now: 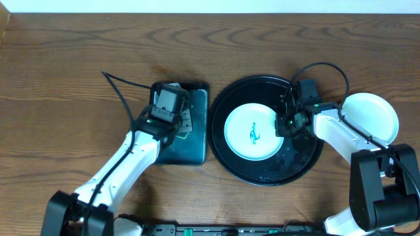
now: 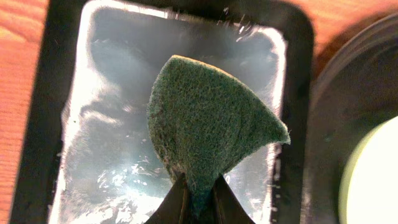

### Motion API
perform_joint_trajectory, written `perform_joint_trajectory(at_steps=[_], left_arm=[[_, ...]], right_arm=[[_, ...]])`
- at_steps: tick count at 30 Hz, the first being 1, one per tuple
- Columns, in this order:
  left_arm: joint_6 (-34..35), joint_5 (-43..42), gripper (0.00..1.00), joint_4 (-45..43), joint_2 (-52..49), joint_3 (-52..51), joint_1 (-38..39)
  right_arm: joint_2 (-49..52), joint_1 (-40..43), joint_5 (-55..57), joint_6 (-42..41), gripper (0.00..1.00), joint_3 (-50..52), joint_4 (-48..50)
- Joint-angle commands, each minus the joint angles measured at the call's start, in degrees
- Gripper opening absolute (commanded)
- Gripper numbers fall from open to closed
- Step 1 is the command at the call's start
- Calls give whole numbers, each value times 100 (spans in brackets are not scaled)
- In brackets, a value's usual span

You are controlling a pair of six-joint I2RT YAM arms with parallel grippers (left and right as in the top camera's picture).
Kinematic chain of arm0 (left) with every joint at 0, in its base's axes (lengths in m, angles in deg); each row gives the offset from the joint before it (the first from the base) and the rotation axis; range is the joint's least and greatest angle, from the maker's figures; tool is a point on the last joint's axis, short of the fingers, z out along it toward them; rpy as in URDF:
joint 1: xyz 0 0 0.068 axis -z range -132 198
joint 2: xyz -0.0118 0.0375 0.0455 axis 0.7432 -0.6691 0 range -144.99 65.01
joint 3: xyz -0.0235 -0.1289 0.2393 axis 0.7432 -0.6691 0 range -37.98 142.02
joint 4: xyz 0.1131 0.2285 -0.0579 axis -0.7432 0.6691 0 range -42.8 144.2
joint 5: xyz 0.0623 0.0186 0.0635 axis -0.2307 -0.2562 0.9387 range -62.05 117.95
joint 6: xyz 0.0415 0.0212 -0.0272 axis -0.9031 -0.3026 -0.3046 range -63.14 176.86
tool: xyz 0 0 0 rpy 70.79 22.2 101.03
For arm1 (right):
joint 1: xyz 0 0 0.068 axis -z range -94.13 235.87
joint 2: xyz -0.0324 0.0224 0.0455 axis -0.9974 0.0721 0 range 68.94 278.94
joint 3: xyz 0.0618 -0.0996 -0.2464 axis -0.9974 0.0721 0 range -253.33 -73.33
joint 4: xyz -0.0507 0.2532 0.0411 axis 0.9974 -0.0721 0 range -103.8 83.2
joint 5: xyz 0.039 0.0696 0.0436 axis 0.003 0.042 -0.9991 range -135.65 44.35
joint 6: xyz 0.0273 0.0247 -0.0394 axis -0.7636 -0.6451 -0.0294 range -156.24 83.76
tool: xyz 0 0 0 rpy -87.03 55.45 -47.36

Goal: Clean dirty plates on tray and stack at the side

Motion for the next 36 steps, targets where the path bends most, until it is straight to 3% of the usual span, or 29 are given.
perform_joint_trajectory(at_steps=[1, 19, 36], left_arm=[[52, 11, 8, 22, 175, -24, 2], [57, 11, 7, -341, 1270, -24, 2], [933, -262, 8, -850, 1602, -24, 2]], right_arm=[[269, -92, 63, 61, 2, 225, 2], [269, -92, 63, 61, 2, 225, 2], [269, -92, 66, 61, 2, 225, 2]])
